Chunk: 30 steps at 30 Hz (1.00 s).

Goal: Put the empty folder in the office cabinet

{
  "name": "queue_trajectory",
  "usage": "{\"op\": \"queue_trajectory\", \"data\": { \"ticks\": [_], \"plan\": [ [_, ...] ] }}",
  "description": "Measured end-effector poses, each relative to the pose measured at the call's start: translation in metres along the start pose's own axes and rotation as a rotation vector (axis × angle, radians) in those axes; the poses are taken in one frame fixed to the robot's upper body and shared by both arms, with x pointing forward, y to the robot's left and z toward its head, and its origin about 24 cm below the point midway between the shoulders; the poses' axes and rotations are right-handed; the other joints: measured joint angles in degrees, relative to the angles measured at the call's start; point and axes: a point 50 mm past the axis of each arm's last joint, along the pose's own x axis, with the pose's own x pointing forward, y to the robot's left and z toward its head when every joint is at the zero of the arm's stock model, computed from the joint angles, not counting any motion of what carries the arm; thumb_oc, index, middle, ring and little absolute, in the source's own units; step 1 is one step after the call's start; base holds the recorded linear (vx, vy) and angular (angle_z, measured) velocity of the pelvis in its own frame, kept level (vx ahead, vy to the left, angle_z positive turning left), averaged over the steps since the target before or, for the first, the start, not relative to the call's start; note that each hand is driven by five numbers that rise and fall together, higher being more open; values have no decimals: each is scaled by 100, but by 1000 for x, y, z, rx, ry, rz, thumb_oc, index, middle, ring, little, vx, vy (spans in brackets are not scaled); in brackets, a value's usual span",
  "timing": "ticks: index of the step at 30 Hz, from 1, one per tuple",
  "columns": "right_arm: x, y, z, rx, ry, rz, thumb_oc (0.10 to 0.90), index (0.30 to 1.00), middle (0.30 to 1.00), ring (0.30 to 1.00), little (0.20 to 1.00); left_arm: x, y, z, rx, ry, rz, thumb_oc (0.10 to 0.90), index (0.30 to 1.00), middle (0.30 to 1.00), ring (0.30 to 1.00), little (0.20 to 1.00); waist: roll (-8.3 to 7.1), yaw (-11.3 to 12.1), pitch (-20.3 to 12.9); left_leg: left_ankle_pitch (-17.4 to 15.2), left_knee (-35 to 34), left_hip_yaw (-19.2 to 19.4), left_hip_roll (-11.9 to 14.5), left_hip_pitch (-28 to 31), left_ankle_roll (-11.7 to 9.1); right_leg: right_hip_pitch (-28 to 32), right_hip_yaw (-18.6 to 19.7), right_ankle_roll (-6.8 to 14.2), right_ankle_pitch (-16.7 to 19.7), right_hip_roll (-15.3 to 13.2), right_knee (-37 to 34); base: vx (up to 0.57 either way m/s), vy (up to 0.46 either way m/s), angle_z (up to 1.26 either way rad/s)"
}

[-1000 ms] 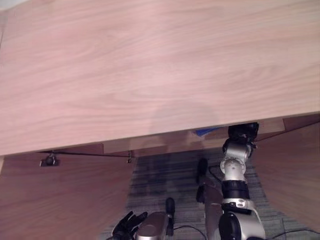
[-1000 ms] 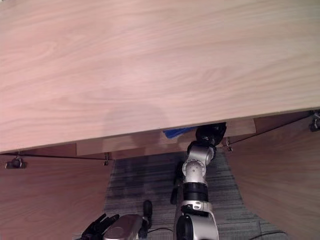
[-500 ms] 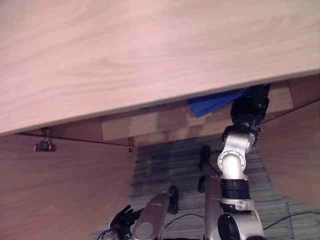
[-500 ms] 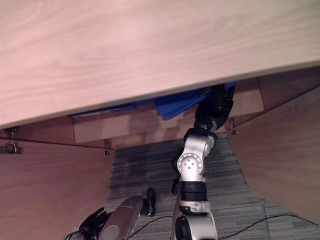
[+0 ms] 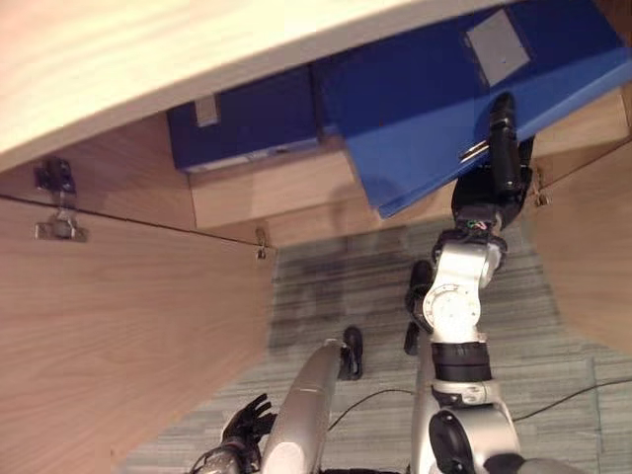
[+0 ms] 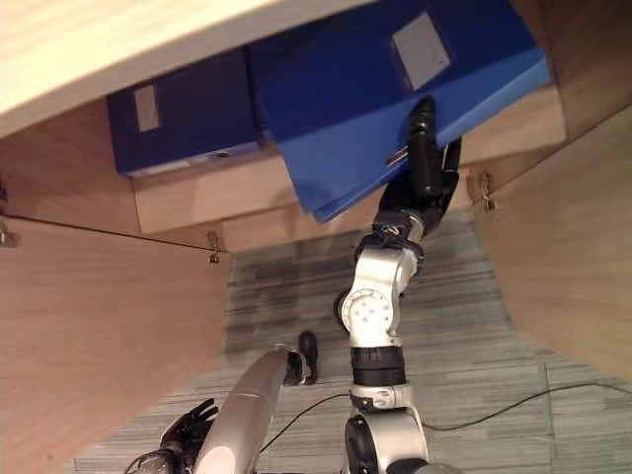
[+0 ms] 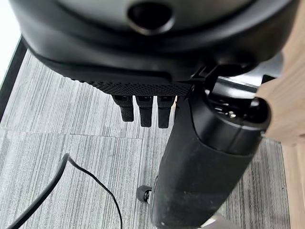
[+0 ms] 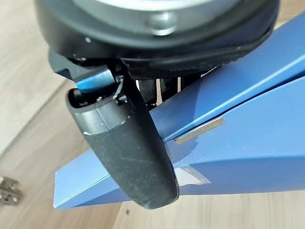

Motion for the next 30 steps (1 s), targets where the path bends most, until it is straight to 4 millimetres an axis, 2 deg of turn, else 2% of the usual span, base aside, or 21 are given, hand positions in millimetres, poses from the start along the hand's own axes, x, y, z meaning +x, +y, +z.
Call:
{"op": "queue_trajectory", "data": {
  "ticks": [3, 8, 10, 13, 15, 17, 20, 25, 30],
  "plan": [
    [1, 1, 5, -10, -38, -6, 400, 300, 300, 300, 300, 0, 3, -1, -7, 3, 12, 800, 900, 900, 900, 900, 2, -20, -1, 14, -5, 11, 12, 79, 24, 142, -1, 11, 2, 13, -146, 30, 9, -6],
    [3, 12, 9, -8, -80, 22, 400, 300, 300, 300, 300, 0, 8, -2, -20, 12, 34, 800, 900, 900, 900, 900, 8, -12, -4, 162, -119, 21, -17, 79, 115, 246, -23, 161, -106, -69, -366, 14, -4, 5],
    [6, 19, 12, 9, -92, 16, 400, 300, 300, 300, 300, 0, 11, -4, -21, 19, 44, 800, 900, 900, 900, 900, 14, 32, -5, 246, -210, 12, -21, 65, 143, 259, -108, 242, -195, -120, -414, 53, -12, 10],
    [9, 30, 15, 15, -116, 27, 400, 300, 300, 300, 300, -1, 14, -9, -19, 41, 56, 800, 900, 900, 900, 900, 21, 134, -9, 258, -255, -4, -27, 69, 126, 270, -138, 238, -205, -125, -454, 56, -17, 2],
    [12, 43, 19, 44, -141, 35, 400, 300, 300, 300, 300, -2, 17, -13, -19, 59, 71, 800, 900, 900, 900, 900, 31, 152, -16, 275, -305, -62, -45, 73, 90, 277, -151, 197, -175, -121, -465, 56, -24, 9],
    [13, 52, 20, 68, -151, 47, 400, 300, 300, 300, 300, -2, 17, -14, -18, 62, 71, 800, 900, 900, 900, 900, 34, 151, -18, 262, -313, -102, -62, 90, 64, 284, -150, 66, -65, -117, -446, 51, -26, 12],
    [13, 61, 21, 70, -171, 64, 400, 300, 300, 300, 300, -1, 15, -10, -16, 52, 66, 800, 900, 900, 900, 900, 34, 152, -20, 239, -331, -203, -86, 96, 19, 298, -158, 22, 95, -105, -451, 43, -33, 12],
    [13, 61, 21, 69, -175, 41, 400, 300, 300, 300, 300, 0, 12, -5, -16, 31, 53, 800, 900, 900, 900, 900, 35, 157, -22, 208, -361, -259, -90, 95, -35, 318, -165, -53, 315, -62, -535, 33, -25, 3],
    [14, 64, 25, 76, -197, 8, 400, 300, 300, 300, 300, 1, 8, 3, -3, 4, 29, 800, 900, 900, 900, 900, 53, 172, -32, 208, -395, -266, -94, 78, -36, 314, -168, -84, 374, -60, -593, 25, -10, -1]
  ]
}}
